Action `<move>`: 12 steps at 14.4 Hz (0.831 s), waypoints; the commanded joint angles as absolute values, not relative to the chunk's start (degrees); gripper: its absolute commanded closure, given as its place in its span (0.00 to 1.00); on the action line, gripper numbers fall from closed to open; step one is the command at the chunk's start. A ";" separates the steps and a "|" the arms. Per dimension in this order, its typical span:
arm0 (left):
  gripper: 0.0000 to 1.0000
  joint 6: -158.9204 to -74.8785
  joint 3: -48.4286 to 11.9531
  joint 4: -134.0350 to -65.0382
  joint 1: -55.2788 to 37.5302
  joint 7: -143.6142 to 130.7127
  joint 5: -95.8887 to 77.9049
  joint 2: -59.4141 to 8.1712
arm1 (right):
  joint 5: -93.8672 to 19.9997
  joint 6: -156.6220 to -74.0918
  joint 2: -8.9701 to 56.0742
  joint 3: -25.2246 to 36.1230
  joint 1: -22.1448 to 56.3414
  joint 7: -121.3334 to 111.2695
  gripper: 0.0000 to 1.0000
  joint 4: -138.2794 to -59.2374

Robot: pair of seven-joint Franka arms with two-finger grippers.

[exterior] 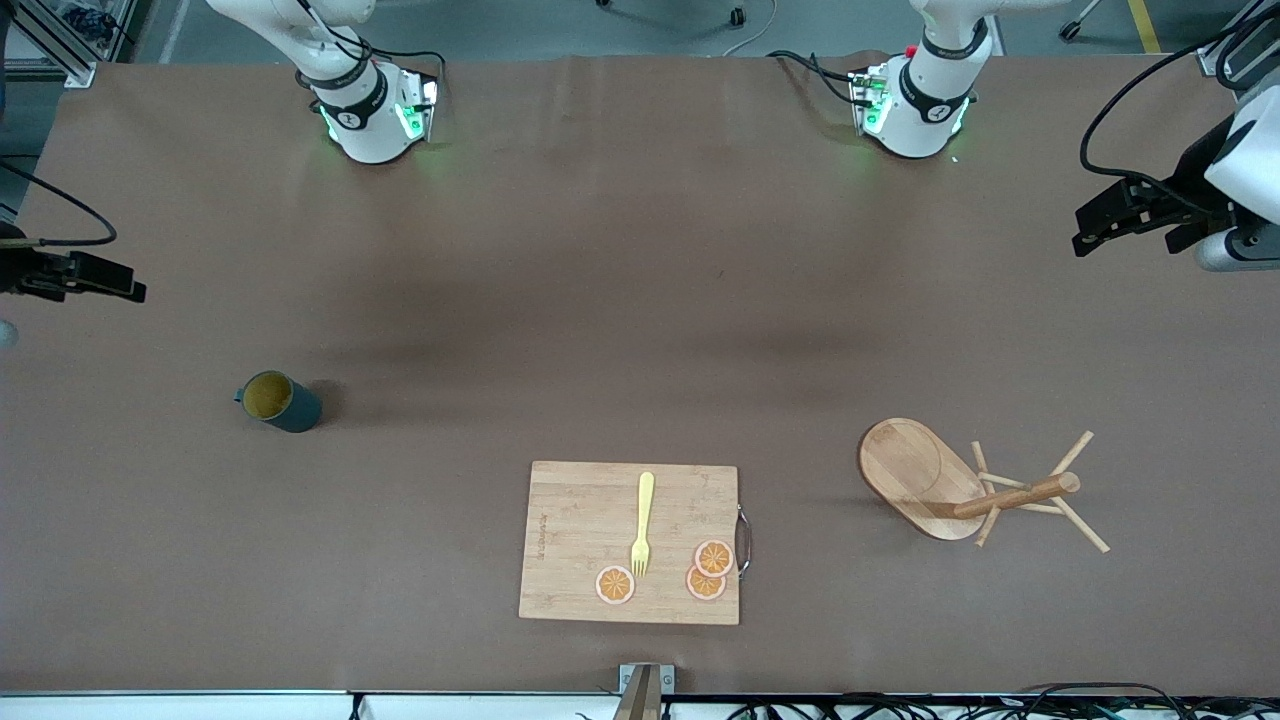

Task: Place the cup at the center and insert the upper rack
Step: 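Move the right gripper down over the teal mug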

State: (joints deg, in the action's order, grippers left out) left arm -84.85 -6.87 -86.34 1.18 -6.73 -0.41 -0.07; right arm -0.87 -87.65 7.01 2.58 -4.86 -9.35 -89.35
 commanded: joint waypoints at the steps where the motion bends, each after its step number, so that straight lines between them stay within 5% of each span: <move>1: 0.00 -83.85 -7.12 -85.34 1.06 -7.21 0.70 -0.35 | -1.75 -94.80 5.54 2.20 -4.48 -16.05 0.00 -96.92; 7: 0.00 -83.93 -7.12 -85.25 0.97 -7.29 0.53 -0.53 | -2.37 -117.46 5.80 2.20 -3.87 -28.28 0.00 -113.52; 12: 0.00 -83.94 -7.12 -85.34 0.97 -7.38 0.44 -0.61 | -2.37 -125.14 10.89 2.20 -4.13 -33.57 0.00 -115.93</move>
